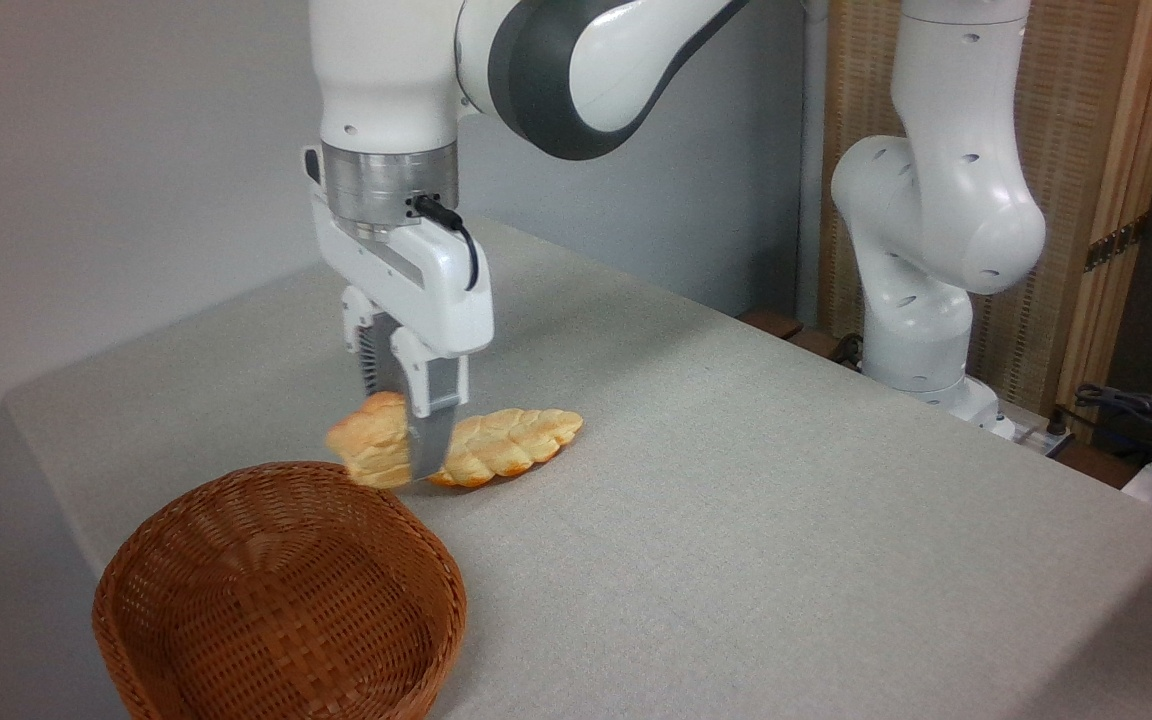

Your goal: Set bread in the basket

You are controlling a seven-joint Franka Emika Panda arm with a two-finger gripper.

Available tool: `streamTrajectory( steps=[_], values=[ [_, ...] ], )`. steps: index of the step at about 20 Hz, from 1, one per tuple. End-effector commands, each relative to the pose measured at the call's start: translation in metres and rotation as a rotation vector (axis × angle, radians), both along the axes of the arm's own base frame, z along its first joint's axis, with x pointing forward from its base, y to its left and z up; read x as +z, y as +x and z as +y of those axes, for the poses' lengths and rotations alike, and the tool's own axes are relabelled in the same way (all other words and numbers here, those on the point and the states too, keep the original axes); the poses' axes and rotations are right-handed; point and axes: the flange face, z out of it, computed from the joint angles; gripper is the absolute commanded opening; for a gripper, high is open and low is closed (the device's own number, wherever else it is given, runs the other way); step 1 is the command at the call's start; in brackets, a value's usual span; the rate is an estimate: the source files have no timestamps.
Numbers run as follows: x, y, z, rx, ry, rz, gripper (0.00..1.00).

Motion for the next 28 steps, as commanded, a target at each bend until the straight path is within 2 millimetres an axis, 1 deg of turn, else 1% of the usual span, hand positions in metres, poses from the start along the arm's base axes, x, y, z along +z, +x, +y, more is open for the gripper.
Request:
streamTrajectory(
  steps=[1, 6, 12, 14, 16, 17, 19, 20, 21, 23, 28],
  values=[
    [-0.003, 0.019, -0.001, 0.022, -0.032, -0.091, 1.0],
    [-0.009, 0.022, 0.0, 0.024, -0.028, -0.094, 1.0],
    [-0.007, 0.021, -0.001, 0.025, -0.03, -0.095, 1.0],
    [0.002, 0.017, 0.0, 0.029, -0.036, -0.101, 1.0],
    [0.022, 0.008, 0.004, 0.064, -0.054, -0.111, 1.0],
    [0.027, 0.002, 0.003, 0.07, -0.059, -0.089, 1.0],
    [0.029, -0.007, 0.0, 0.066, -0.046, -0.013, 1.0],
    [0.035, -0.01, -0.004, 0.069, -0.042, 0.027, 1.0],
    [0.044, -0.012, -0.004, 0.072, -0.04, 0.05, 1.0],
    [0.053, -0.012, -0.005, 0.072, -0.039, 0.053, 1.0],
    [0.045, -0.013, 0.0, 0.11, -0.044, 0.1, 1.0]
  ],
)
